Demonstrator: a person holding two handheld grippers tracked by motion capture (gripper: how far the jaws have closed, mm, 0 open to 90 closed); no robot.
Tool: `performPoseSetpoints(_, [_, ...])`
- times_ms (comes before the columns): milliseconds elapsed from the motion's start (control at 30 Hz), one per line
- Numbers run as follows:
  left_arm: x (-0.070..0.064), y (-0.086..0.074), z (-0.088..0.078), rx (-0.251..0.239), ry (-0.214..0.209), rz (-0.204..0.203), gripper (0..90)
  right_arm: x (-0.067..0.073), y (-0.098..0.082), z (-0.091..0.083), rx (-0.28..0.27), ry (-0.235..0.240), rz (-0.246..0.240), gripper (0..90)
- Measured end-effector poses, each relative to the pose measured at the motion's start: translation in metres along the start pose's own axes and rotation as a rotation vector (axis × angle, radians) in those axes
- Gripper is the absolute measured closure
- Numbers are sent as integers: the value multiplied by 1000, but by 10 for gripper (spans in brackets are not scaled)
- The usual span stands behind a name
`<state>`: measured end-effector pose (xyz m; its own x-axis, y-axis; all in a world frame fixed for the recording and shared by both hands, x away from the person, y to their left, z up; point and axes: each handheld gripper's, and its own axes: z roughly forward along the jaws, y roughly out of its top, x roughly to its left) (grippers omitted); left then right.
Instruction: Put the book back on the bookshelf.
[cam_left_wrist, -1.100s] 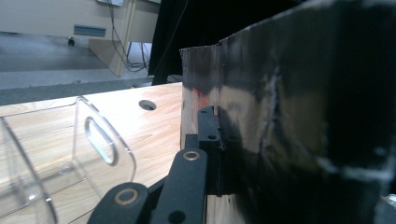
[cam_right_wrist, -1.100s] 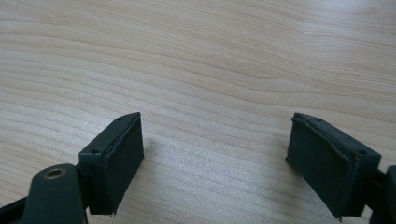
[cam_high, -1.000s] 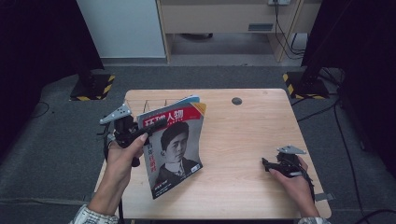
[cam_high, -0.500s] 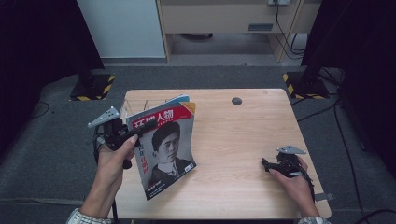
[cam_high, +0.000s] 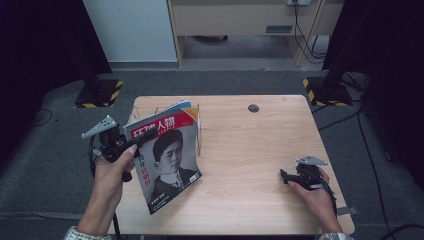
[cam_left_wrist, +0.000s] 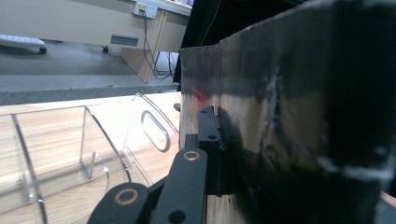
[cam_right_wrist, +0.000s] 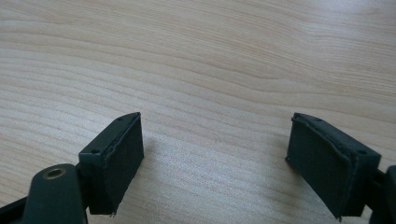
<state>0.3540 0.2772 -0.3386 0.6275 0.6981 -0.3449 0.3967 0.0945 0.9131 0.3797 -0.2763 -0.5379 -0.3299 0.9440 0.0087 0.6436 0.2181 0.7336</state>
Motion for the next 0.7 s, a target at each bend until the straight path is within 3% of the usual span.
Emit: performPoseSetpoints(700, [26, 0, -45, -40, 55, -21, 863, 1, 0, 0, 0, 2, 1, 187])
